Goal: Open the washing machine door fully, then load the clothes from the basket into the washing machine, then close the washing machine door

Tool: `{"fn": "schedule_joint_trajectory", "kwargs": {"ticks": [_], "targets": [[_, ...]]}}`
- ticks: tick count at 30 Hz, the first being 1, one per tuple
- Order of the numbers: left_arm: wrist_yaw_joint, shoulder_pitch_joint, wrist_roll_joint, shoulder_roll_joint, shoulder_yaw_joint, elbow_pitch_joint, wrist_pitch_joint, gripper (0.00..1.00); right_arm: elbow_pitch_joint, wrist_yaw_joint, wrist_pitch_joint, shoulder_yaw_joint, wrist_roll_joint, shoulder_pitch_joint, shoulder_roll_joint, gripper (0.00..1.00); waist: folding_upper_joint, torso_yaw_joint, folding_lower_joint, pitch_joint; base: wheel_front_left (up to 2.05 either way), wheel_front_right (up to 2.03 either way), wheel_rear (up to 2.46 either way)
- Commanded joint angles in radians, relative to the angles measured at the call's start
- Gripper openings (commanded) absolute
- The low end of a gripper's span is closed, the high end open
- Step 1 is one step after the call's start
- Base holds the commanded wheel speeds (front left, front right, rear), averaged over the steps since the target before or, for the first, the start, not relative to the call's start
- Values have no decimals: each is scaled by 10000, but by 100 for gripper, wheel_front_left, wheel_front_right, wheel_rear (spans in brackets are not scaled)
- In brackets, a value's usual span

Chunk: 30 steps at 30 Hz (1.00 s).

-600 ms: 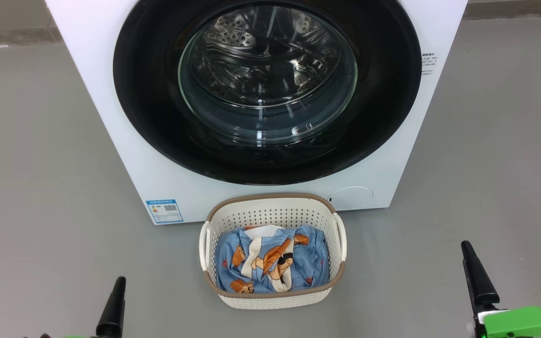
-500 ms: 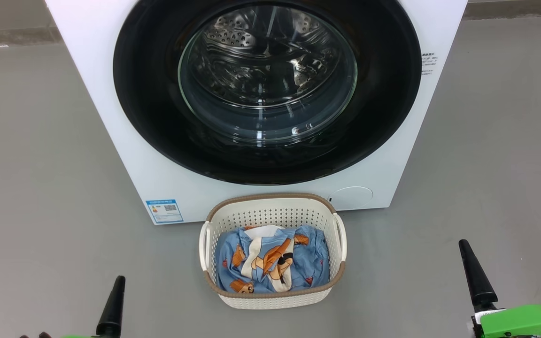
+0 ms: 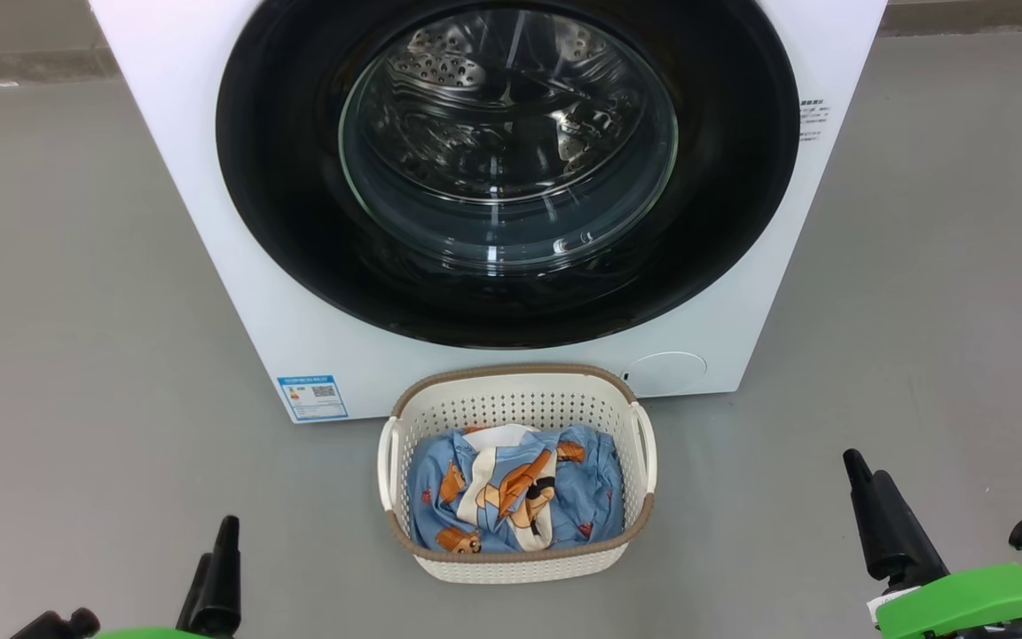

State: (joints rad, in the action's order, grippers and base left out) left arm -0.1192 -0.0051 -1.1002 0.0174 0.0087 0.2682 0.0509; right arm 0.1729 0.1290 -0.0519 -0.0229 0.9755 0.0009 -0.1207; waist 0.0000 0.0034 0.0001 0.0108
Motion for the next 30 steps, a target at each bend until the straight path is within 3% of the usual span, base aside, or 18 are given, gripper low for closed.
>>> {"fn": "schedule_joint_trajectory", "kwargs": {"ticks": [1, 17, 30], "targets": [[-52, -248, 294, 171, 139, -326, 109, 100, -343, 8, -112, 131, -316, -194, -175, 100, 0, 2, -1, -2, 0, 0, 0], [175, -153, 3534, 208, 117, -359, 579, 100, 33, 10, -579, 384, -2567, -111, -392, 100, 0, -25, -1, -38, 0, 0, 0], [148, -137, 5568, 238, 213, -345, 962, 100, 352, 12, -959, 601, -4167, -127, -582, 100, 0, -63, -1, -54, 0, 0, 0]]}}
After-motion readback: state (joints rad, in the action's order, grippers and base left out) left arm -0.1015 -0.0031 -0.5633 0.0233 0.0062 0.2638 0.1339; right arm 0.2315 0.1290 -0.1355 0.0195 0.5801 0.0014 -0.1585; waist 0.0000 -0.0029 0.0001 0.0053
